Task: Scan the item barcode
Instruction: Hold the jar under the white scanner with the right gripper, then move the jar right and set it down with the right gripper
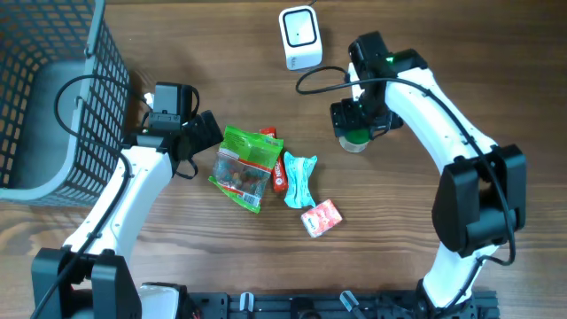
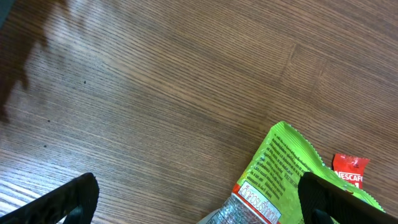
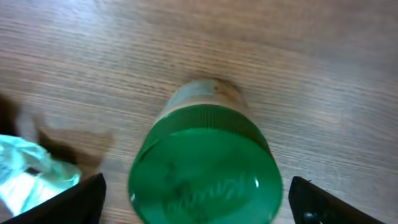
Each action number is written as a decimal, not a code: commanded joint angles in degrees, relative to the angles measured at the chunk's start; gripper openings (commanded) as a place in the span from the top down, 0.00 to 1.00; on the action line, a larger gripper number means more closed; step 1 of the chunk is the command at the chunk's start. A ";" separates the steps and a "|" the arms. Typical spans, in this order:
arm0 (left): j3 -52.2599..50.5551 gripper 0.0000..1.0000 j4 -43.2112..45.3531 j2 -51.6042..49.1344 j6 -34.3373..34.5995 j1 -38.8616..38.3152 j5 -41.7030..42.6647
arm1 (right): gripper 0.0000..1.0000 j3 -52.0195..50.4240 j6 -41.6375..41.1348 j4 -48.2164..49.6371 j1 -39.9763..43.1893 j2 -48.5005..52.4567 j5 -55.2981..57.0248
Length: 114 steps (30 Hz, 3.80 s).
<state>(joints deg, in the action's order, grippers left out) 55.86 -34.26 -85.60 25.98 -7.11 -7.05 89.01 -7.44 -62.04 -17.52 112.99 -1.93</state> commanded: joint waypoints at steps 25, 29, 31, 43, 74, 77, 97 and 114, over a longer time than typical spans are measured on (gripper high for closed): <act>0.02 0.00 0.20 0.85 -0.28 0.15 -0.52 | 0.42 -2.99 -0.15 9.29 -0.02 -3.65 -1.09; 0.02 0.00 0.20 0.85 -0.28 0.15 -0.52 | 0.51 9.44 -0.07 3.32 -0.02 -8.59 -6.97; 0.02 0.00 0.20 0.85 -0.28 0.15 -0.52 | 0.52 17.92 -0.04 -0.87 -0.02 -8.20 -8.50; 0.02 0.00 0.20 0.85 -0.28 0.15 -0.52 | 0.62 22.21 -1.73 16.50 -1.46 4.04 -9.99; 0.02 0.00 0.20 0.85 -0.28 0.15 -0.52 | 0.76 22.03 -24.15 73.57 0.55 17.18 -11.06; 0.02 0.00 0.20 0.85 -0.28 0.15 -0.52 | 0.71 22.03 -22.75 58.82 3.06 7.17 -11.26; 0.02 0.00 0.20 0.85 -0.28 0.15 -0.52 | 0.40 -19.41 -1.51 16.37 27.93 -9.33 3.63; 0.02 0.00 0.20 0.85 -0.28 0.15 -0.52 | 0.27 5.16 9.68 -14.78 9.25 -9.64 -25.11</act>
<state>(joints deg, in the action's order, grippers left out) 55.81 -34.28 -85.49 25.98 -7.11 -7.05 99.72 2.52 -77.56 -1.04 103.37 -22.76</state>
